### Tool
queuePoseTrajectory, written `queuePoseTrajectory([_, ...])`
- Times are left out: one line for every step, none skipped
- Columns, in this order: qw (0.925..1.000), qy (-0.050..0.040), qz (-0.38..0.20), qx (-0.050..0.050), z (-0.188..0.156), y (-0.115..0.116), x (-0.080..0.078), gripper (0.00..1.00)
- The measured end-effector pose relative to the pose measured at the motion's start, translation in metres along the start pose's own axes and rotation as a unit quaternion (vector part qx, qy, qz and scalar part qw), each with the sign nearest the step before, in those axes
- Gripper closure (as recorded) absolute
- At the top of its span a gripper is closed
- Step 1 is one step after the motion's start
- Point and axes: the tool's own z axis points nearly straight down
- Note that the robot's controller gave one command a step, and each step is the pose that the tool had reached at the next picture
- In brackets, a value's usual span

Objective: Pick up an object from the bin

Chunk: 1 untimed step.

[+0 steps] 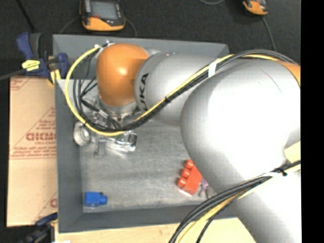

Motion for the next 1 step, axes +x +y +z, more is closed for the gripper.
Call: queuePoseTrajectory([0.9848,-0.0039,-0.174,0.001,-0.029,0.011,0.0274,0.0])
